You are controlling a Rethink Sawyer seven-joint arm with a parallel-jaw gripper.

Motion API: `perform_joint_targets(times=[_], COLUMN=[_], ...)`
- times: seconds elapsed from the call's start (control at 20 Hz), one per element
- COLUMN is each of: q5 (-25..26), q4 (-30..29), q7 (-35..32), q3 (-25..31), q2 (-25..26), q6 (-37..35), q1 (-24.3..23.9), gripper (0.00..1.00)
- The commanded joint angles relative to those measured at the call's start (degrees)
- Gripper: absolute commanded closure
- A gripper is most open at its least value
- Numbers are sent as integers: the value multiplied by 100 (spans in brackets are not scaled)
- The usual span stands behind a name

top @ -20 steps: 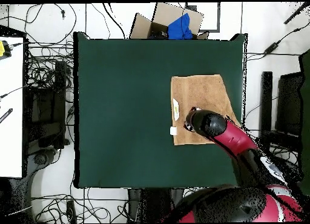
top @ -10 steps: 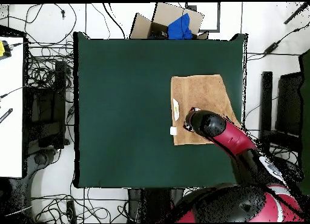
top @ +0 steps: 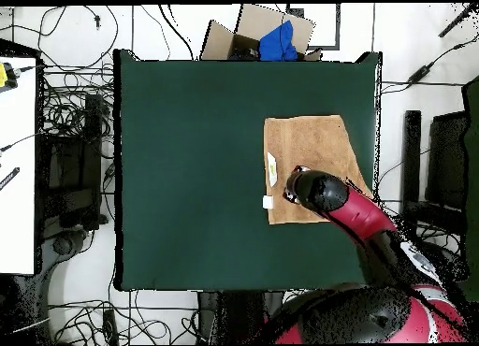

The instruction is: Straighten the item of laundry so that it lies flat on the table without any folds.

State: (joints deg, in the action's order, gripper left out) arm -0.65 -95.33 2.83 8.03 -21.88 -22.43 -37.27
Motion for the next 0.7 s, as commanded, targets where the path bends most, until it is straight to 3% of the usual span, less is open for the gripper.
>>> perform_joint_targets(times=[0.05, 0.7], q5=[-297, -423], q4=[-802, -1339], q7=[-2412, -2455], q3=[224, 219], q2=[409, 828], q6=[652, 1519], q1=[61, -30], gripper=[0, 0])
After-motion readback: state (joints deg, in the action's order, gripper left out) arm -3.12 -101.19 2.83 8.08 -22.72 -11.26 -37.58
